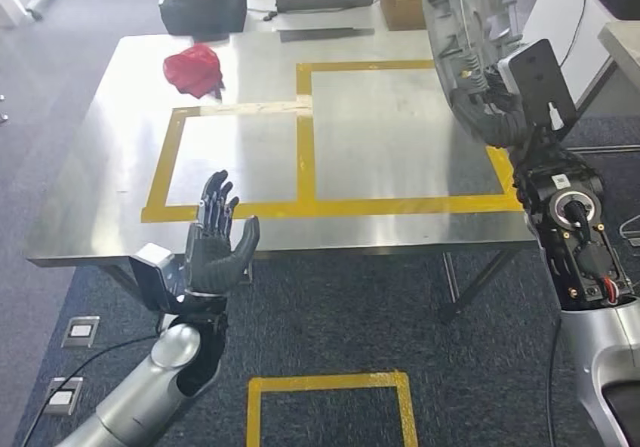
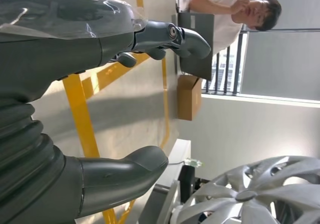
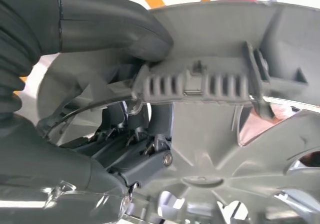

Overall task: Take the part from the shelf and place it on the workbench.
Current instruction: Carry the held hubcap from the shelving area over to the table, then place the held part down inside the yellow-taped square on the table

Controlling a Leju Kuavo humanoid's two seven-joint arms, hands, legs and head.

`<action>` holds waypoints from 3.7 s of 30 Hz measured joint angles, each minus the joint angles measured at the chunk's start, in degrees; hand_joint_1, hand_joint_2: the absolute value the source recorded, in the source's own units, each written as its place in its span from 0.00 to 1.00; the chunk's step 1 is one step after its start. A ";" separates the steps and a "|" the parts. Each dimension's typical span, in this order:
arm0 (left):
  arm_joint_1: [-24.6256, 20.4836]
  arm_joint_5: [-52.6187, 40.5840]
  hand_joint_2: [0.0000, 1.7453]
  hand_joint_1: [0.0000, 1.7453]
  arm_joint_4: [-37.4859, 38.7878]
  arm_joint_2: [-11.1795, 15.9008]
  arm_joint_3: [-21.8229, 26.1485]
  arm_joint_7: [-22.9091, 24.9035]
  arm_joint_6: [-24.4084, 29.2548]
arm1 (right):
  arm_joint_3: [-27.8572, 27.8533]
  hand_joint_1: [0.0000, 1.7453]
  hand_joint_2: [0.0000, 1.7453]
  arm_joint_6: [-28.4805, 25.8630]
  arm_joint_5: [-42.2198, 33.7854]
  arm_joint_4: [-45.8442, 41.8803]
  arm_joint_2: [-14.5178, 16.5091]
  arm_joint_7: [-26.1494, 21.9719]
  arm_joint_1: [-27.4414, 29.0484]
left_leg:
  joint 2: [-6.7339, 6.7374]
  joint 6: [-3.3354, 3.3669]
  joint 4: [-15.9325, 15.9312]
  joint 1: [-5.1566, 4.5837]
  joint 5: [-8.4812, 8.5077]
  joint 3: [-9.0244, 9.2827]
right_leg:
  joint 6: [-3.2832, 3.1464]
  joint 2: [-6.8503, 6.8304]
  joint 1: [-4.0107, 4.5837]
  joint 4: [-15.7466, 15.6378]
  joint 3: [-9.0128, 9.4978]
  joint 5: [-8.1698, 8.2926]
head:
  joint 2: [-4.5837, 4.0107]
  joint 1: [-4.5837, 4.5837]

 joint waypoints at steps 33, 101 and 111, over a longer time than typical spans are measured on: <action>-0.87 -0.13 1.00 0.00 4.36 -0.72 -0.05 -1.90 -0.90 | 2.84 1.00 1.00 -0.56 3.09 16.48 1.36 -4.85 -2.23 | -0.61 0.00 -1.12 0.07 -5.18 4.76 | 0.98 0.24 -0.10 0.81 -6.18 4.60 | 0.00 0.71; -1.93 -0.27 1.00 0.00 4.68 -3.04 -0.07 -2.29 -0.98 | 9.25 1.00 1.00 -2.48 12.99 42.93 11.24 -8.15 -9.26 | -0.62 -0.01 -0.74 -0.14 -5.11 4.68 | 0.98 0.18 -0.22 0.66 -5.97 4.80 | 0.00 0.60; -1.82 0.50 1.00 0.00 4.74 -3.31 -0.07 -2.42 -2.71 | 10.06 1.00 1.00 -2.64 13.34 43.88 11.51 -8.02 -9.61 | -0.61 0.00 -0.73 -0.14 -5.12 4.68 | 0.99 0.19 -0.22 0.64 -5.97 4.80 | 0.01 0.58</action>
